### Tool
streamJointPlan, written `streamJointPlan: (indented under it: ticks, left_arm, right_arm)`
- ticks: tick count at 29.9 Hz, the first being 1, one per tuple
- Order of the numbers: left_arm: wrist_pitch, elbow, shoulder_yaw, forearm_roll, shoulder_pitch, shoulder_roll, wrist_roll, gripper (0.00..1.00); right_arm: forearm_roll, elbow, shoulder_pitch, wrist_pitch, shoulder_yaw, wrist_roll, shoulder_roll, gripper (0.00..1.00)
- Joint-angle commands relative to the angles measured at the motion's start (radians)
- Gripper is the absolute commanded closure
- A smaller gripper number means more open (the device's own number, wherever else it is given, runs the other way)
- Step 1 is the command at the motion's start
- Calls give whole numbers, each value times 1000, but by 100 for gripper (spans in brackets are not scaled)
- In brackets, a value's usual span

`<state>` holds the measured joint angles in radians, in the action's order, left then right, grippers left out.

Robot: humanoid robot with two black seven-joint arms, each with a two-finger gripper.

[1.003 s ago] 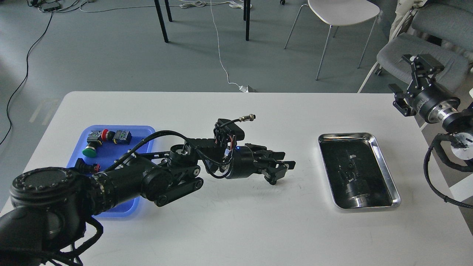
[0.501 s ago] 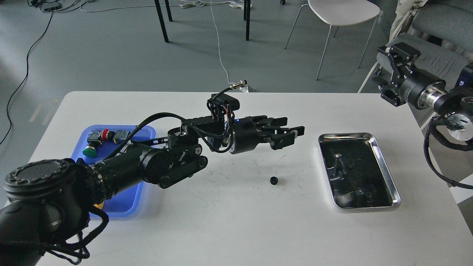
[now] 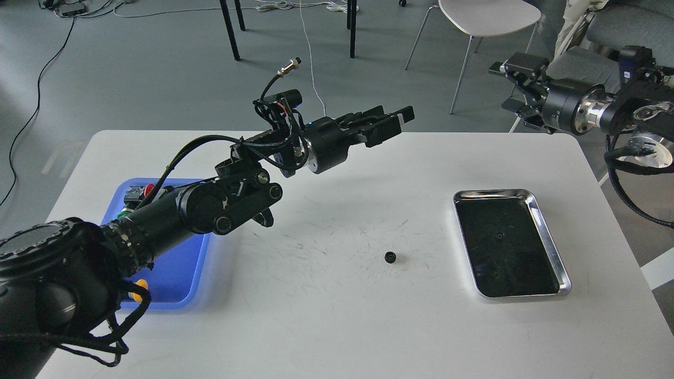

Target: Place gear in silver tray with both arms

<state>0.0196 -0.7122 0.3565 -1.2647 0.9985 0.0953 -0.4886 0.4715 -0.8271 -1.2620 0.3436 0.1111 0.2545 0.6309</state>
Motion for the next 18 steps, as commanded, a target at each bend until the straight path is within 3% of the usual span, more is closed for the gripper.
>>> streamJointPlan:
  ticks: [1, 7, 11, 18]
  left_arm:
    - [10, 3, 2, 108, -1, 56, 0, 7]
    - [22, 7, -1, 232, -11, 144, 0, 7]
    - [48, 8, 4, 359, -20, 181, 0, 5]
    - [54, 19, 1, 508, -69, 259, 0, 2]
  right_arm:
    - [59, -49, -28, 11, 2, 2, 0, 10]
    - [134, -104, -37, 38, 2, 5, -3, 9]
    - [134, -118, -37, 49, -2, 9, 0, 1]
    - [142, -130, -37, 75, -2, 46, -8, 2]
